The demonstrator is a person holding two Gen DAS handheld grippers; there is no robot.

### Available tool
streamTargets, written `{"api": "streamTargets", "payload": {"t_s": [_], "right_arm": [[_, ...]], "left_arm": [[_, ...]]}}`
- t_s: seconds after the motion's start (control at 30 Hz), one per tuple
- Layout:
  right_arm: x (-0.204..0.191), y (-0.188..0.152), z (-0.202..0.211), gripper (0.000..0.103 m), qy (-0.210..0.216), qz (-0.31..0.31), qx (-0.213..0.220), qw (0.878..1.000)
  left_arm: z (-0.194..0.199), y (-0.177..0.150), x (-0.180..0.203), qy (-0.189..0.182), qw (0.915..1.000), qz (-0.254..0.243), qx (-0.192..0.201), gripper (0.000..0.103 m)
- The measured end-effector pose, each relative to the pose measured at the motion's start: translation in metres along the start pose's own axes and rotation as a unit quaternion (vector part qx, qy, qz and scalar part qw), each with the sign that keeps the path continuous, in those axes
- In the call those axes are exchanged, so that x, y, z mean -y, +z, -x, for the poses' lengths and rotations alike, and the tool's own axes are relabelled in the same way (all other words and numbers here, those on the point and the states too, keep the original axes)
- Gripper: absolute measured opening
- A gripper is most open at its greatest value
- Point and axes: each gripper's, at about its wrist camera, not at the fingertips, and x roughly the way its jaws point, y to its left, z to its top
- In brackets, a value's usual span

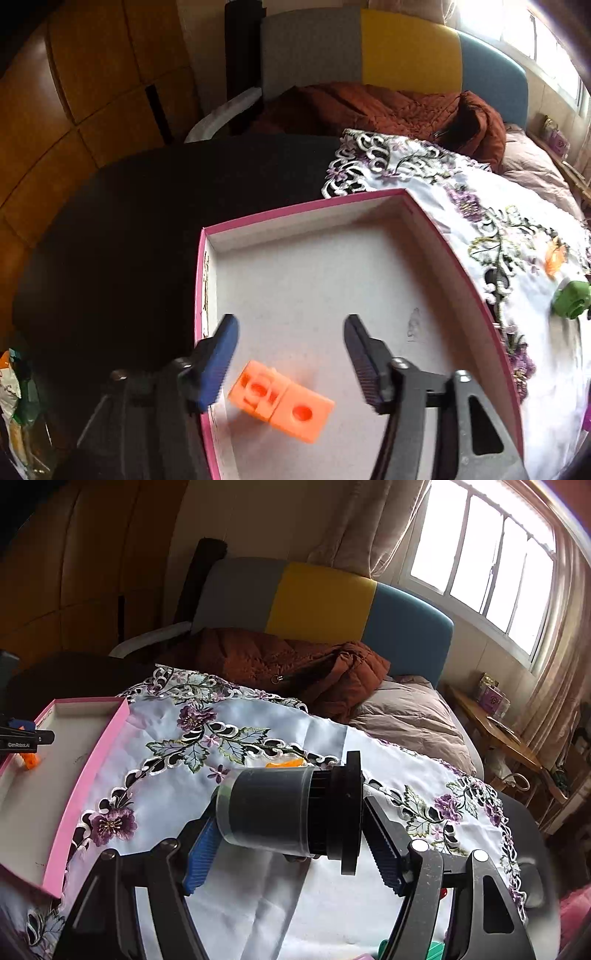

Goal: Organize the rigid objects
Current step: 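Carry the orange cubes into the tray with the left tool while the right tool grasps the black cylinder, then carry the black cylinder to the tray and release it with the right tool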

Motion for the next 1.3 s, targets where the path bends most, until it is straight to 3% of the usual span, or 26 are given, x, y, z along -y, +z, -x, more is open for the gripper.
{"api": "streamTargets", "payload": {"t_s": [0.27,0.67,1.1,1.3], "right_arm": [[-0.001,0.000,0.001,0.073,-0.003,0.003,0.004,1.000],[-0.008,-0.001,0.003,0.072,-0.003,0.017,0.006,1.000],[-0.021,-0.002,-0.002,0.072,0.003,0.027,-0.010,1.000],[-0.046,0.006,0.000,0.072,0.036,0.008,-0.025,0.999]], "left_arm": [[0.042,-0.009,-0.003,-0.007,0.9995,0.010,0.029,0.064],[0.107,-0.064,0.031,-0.051,0.9963,-0.026,0.064,0.064],[0.130,-0.084,0.032,-0.068,0.9936,-0.043,0.079,0.064],[0.137,-0.090,0.014,-0.065,0.9939,-0.032,0.083,0.064]]}}
